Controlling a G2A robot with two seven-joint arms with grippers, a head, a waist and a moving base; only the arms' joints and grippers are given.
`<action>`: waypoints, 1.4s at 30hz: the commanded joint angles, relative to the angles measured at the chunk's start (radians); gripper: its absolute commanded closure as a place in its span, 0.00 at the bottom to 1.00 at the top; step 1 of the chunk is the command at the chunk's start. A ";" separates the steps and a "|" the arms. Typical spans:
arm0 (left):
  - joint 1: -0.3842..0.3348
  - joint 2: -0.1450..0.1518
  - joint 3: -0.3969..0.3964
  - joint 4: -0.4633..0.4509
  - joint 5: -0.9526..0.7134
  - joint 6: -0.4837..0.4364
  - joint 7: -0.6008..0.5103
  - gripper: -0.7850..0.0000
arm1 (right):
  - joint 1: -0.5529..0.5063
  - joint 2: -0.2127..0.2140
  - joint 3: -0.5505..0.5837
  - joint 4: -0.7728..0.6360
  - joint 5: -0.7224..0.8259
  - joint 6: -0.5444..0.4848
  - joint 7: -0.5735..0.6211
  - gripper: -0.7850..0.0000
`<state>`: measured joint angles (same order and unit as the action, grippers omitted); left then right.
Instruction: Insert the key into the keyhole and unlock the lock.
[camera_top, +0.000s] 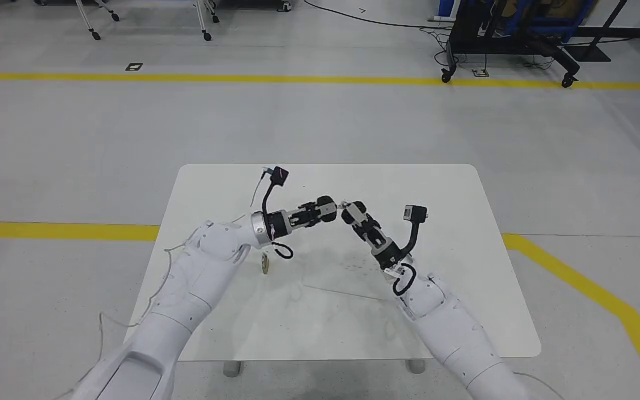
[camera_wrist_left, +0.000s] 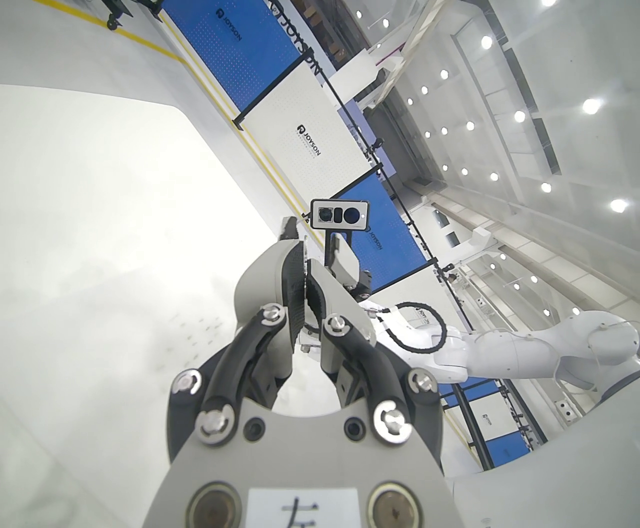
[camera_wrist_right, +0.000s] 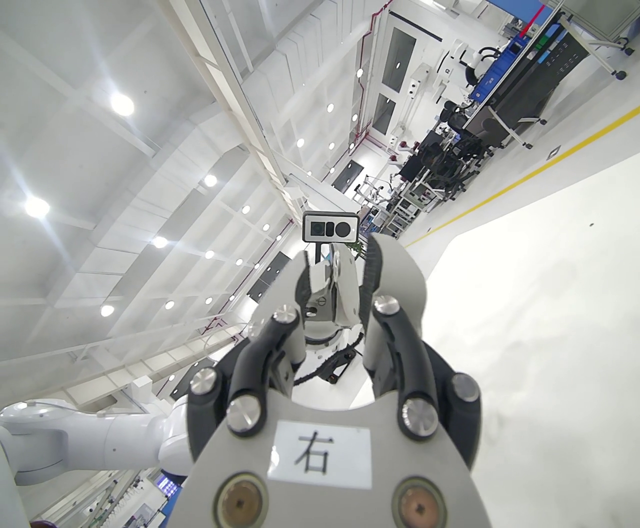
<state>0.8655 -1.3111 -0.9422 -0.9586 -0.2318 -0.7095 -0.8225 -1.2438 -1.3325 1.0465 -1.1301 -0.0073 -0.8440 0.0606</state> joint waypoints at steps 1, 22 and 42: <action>0.000 0.000 -0.005 0.002 -0.034 0.002 -0.019 1.00 | 0.000 0.000 0.000 0.000 0.000 0.000 0.000 0.00; -0.039 0.004 0.039 0.004 0.003 0.016 -0.229 1.00 | -0.036 0.112 0.214 -0.131 -0.310 -0.043 0.479 0.08; -0.055 0.005 0.090 0.006 0.051 -0.029 -0.259 1.00 | -0.007 0.154 0.202 -0.129 -0.050 0.049 0.733 0.63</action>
<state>0.8099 -1.3070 -0.8538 -0.9511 -0.1802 -0.7375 -1.0829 -1.2522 -1.1794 1.2504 -1.2613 -0.0599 -0.7934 0.7937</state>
